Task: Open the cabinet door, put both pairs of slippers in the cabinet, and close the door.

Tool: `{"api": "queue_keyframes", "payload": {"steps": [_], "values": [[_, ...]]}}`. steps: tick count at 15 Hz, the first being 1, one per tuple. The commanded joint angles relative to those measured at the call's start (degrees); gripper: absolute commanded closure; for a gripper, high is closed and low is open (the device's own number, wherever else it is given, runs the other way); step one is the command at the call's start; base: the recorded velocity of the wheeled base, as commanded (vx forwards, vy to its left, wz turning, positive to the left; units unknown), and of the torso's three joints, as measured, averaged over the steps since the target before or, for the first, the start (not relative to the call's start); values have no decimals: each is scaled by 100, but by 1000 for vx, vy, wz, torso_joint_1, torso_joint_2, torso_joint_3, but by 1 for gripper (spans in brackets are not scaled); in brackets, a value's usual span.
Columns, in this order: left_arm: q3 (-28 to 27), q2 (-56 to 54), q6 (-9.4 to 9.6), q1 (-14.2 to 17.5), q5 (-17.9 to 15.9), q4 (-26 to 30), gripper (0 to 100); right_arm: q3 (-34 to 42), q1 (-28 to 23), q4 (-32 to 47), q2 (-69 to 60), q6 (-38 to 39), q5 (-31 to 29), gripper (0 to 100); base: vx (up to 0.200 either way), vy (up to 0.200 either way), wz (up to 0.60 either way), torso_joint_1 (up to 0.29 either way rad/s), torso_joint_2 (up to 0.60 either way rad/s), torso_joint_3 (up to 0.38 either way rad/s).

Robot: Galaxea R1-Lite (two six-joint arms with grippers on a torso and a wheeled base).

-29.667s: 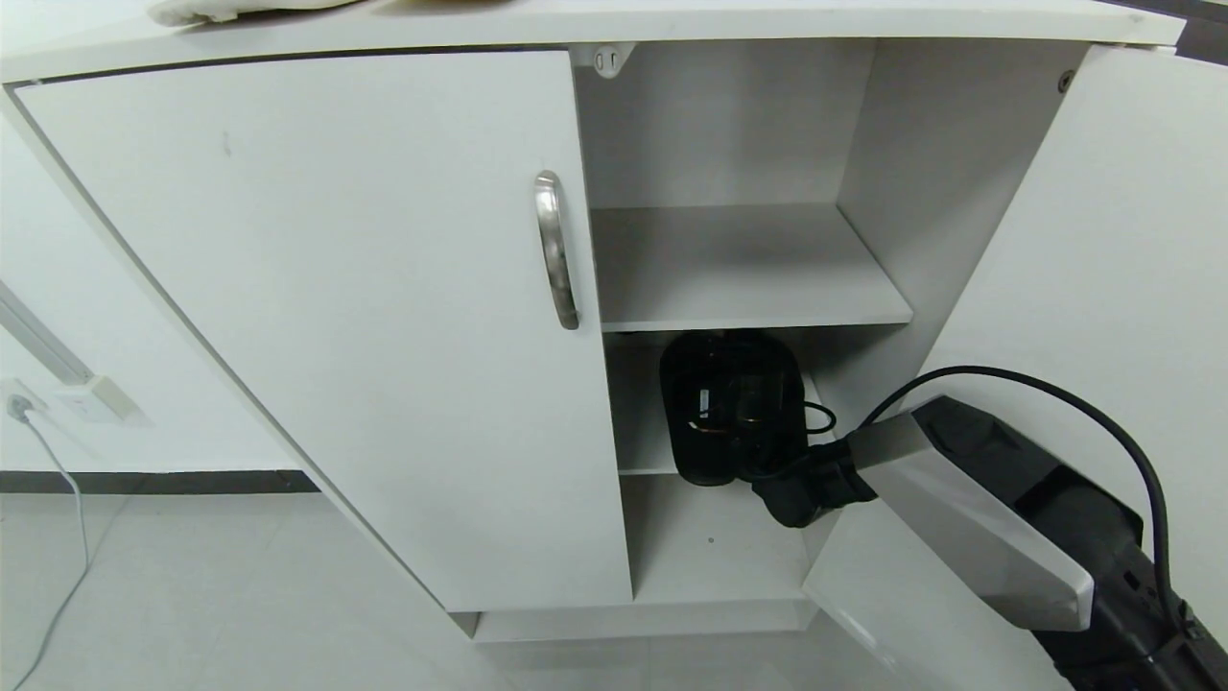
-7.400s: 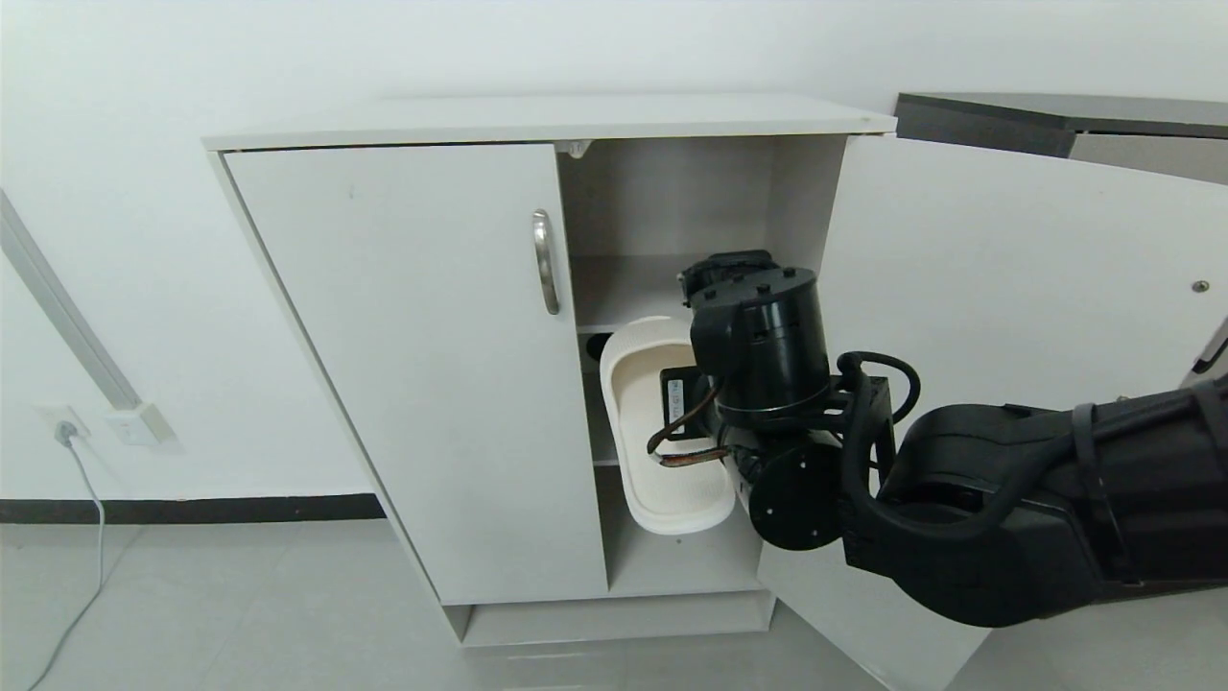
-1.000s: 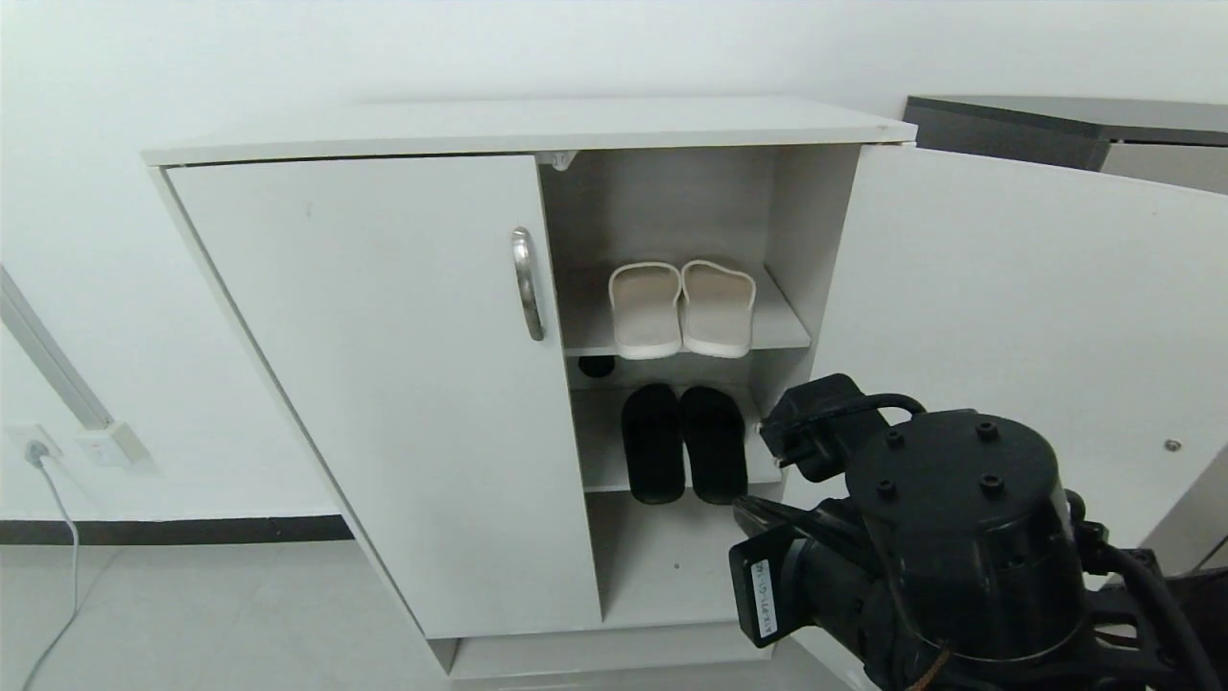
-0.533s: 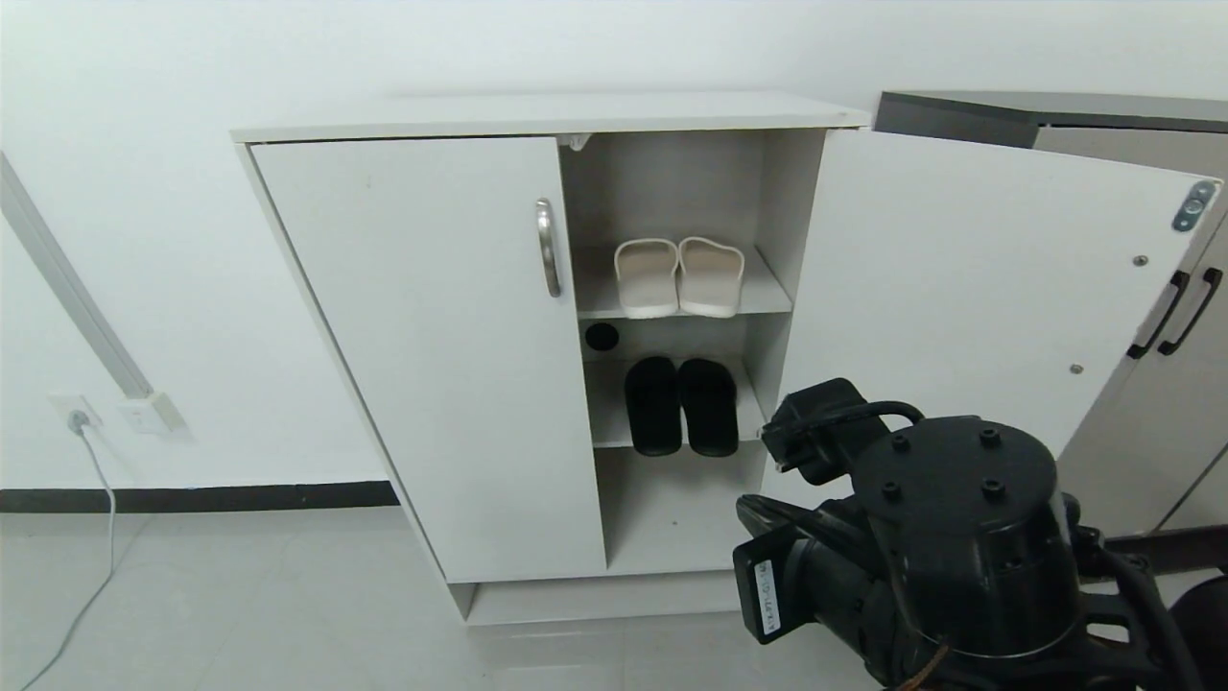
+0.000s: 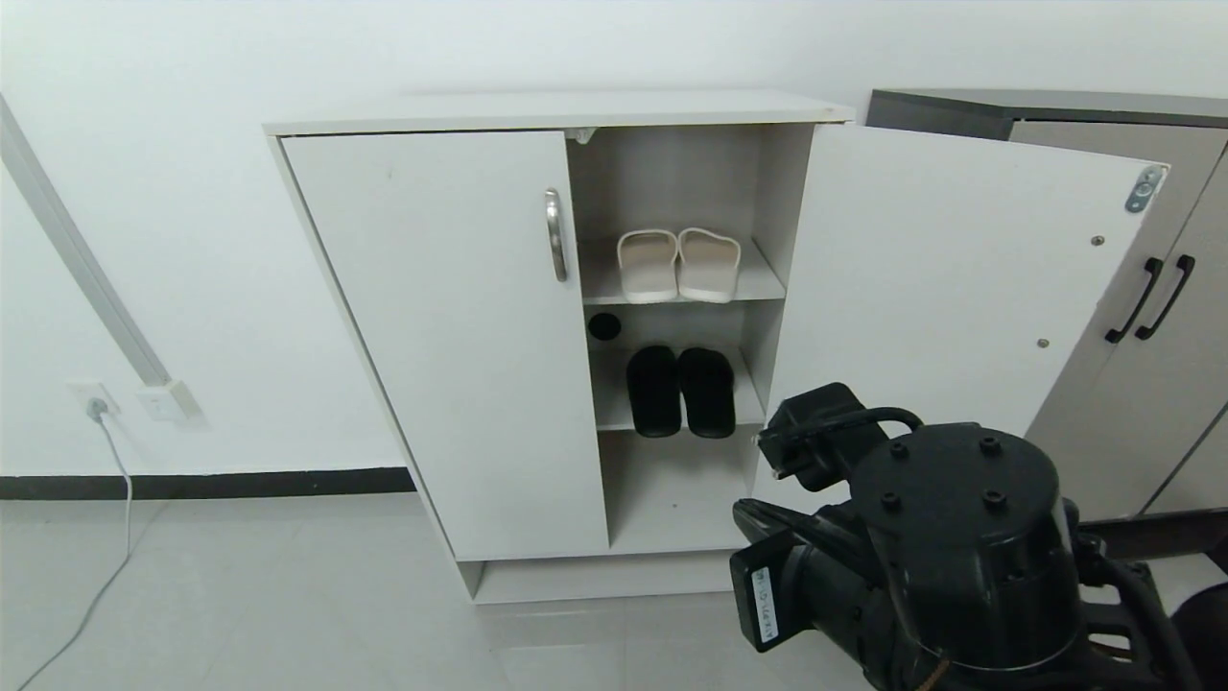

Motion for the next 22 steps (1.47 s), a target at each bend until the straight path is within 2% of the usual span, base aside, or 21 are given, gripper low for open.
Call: {"api": "queue_keyframes", "payload": {"steps": [1,12,16,22], "values": [[1,7,-2,-5,2,-1,100,-1,-1,-16,53,8,-3,100,0,0,0,0,0,0],[1,7,-2,4,2,-1,100,17,-10,-60,97,16,59,100,0,0,0,0,0,0],[1,7,-2,4,2,-1,100,8,-10,-60,97,8,59,100,0,0,0,6,-178,-293],[1,7,-2,4,2,-1,100,17,-27,-60,88,8,59,100,0,0,0,75,-505,-362]]}}
